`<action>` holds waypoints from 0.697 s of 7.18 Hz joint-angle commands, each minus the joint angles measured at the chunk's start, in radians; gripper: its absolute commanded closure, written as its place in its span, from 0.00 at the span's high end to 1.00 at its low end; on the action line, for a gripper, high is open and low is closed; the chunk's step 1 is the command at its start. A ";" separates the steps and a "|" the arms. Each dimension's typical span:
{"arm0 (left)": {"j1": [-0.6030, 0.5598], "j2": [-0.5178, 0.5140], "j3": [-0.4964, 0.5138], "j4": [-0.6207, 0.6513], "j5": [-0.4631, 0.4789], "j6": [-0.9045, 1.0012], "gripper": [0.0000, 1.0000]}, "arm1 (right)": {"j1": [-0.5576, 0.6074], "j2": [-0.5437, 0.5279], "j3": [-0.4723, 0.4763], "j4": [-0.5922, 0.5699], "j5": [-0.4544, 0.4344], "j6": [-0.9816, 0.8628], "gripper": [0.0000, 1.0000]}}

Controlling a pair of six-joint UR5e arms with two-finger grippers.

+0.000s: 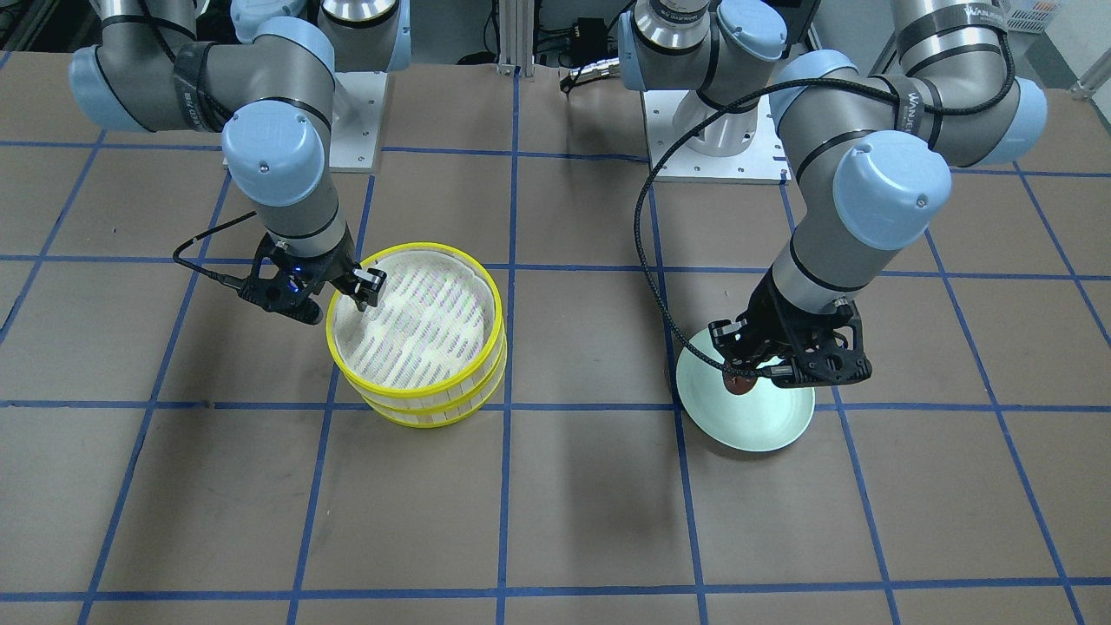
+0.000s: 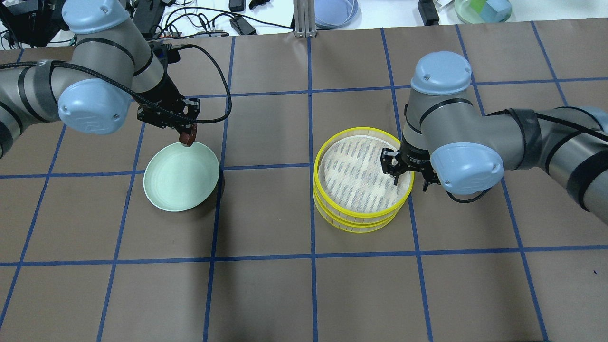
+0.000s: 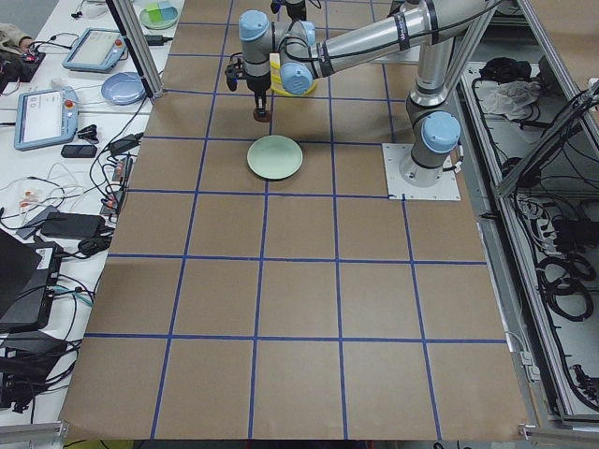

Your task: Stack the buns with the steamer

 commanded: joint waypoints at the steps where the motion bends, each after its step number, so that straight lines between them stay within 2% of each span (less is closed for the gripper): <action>1: -0.001 0.011 0.003 -0.001 0.001 -0.004 0.00 | -0.001 -0.011 -0.081 0.088 0.005 0.003 0.91; 2: -0.010 0.036 0.007 -0.020 -0.001 -0.022 0.00 | -0.001 -0.019 -0.159 0.128 0.003 0.001 1.00; 4: -0.051 0.089 0.038 -0.107 -0.011 -0.132 0.00 | -0.001 -0.092 -0.293 0.298 0.014 0.001 1.00; 5: -0.123 0.108 0.040 -0.112 -0.004 -0.230 0.00 | -0.001 -0.134 -0.330 0.301 0.031 -0.001 1.00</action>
